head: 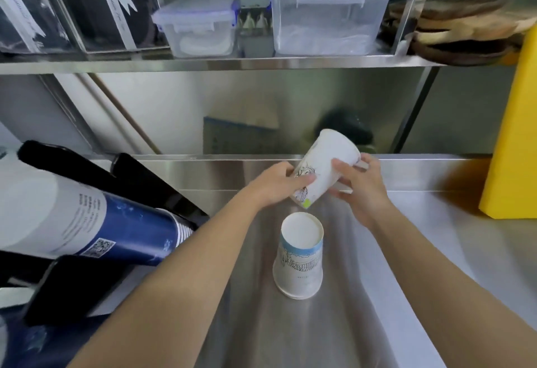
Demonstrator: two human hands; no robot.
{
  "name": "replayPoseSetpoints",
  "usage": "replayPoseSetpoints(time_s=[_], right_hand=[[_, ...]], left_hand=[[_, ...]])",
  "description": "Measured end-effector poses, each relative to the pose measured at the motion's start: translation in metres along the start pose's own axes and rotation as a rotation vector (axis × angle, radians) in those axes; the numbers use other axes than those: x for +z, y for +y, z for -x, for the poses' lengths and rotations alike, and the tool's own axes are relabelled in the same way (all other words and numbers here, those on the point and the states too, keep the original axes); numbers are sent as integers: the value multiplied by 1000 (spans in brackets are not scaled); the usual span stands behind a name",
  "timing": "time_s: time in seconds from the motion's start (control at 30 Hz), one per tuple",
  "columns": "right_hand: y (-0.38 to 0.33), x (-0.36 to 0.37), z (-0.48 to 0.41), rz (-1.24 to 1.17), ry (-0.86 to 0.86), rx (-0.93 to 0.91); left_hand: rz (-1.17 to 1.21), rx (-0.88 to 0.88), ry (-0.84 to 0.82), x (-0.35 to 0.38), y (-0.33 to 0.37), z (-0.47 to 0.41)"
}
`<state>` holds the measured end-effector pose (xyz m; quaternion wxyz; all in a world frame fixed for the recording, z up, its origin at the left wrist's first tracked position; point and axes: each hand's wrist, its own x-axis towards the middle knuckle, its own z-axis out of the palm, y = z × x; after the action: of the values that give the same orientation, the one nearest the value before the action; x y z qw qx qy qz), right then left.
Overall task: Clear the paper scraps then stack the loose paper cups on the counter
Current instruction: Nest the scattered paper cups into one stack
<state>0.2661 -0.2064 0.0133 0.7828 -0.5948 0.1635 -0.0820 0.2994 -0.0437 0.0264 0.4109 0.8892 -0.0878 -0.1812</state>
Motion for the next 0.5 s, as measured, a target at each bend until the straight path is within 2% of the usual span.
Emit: replayPoseSetpoints(time_s=[0.1, 0.23, 0.4, 0.5], right_hand=[[-47, 9, 15, -17, -28, -190], [-90, 16, 56, 40, -76, -382], [-111, 16, 119, 86, -134, -507], [-117, 16, 158, 88, -194, -555]], left_hand=[[82, 115, 111, -25, 37, 20], [178, 209, 147, -38, 66, 63], [330, 296, 167, -41, 79, 134], [339, 355, 209, -43, 82, 183]])
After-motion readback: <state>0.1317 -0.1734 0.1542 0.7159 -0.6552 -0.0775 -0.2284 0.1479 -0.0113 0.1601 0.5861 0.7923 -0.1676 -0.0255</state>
